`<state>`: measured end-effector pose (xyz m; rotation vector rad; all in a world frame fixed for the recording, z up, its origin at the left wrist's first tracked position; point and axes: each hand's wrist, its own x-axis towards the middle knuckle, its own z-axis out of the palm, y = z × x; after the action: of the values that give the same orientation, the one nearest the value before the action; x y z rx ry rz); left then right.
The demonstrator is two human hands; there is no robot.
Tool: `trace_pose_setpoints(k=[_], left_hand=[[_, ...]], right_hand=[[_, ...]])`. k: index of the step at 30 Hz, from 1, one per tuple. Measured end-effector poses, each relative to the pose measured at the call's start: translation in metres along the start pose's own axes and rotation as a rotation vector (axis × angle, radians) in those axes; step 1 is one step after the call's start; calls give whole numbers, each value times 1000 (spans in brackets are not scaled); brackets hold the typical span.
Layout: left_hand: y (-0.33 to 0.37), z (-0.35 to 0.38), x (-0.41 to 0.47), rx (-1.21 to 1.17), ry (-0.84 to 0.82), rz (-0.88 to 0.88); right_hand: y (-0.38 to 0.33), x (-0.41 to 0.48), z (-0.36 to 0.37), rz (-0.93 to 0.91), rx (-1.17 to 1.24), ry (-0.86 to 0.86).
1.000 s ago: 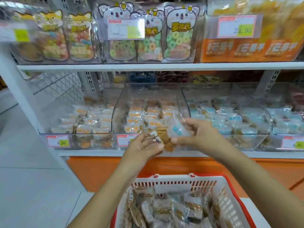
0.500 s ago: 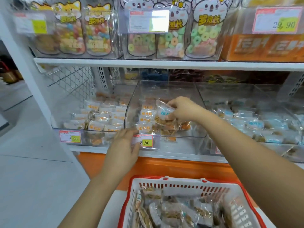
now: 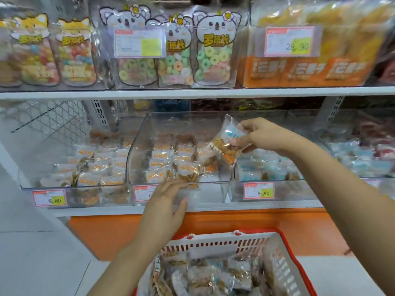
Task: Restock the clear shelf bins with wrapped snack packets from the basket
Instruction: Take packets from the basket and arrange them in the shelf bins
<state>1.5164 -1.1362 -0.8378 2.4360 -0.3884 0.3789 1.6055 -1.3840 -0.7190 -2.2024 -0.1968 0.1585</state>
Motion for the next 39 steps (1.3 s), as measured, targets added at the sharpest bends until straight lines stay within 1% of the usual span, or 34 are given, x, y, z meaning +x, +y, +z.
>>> trace_pose_setpoints(k=[4, 7, 9, 13, 15, 17, 21, 24, 26, 28, 31, 33, 35, 36, 37, 38, 39], left_hand=[[46, 25, 20, -23, -67, 27], [93, 47, 43, -84, -92, 92], [125, 63, 59, -98, -117, 136], [176, 97, 87, -83, -159, 195], [196, 113, 100, -93, -239, 210], [208, 129, 114, -76, -308, 209], [215, 155, 136, -39, -424, 172], [211, 171, 140, -65, -483, 177], [208, 178, 141, -167, -496, 126], [204, 181, 143, -267, -488, 71], [198, 187, 143, -253, -458, 123], [197, 192, 144, -216, -428, 162], [195, 196, 146, -219, -411, 150], [195, 197, 146, -231, -408, 139], [195, 197, 147, -247, -414, 131], [195, 197, 147, -264, -423, 123], [195, 197, 148, -281, -430, 115]], right_hand=[[26, -36, -55, 53, 87, 79], [51, -64, -99, 86, 161, 212], [71, -82, -135, 110, 169, 320], [115, -114, -205, 195, 3, 466], [135, -125, -229, 255, -53, 504], [152, -131, -243, 276, -114, 524], [180, -120, -245, 270, -206, 634], [198, -88, -229, 225, -253, 617], [203, -58, -219, 196, -320, 584], [203, -21, -215, 160, -388, 509], [197, 28, -218, 174, -508, 342], [194, 54, -220, 170, -461, 270], [198, 75, -222, 160, -335, 187], [207, 88, -223, 166, -264, 174], [224, 104, -226, 170, -185, 204], [238, 117, -227, 168, -95, 276], [236, 119, -222, 161, -13, 354]])
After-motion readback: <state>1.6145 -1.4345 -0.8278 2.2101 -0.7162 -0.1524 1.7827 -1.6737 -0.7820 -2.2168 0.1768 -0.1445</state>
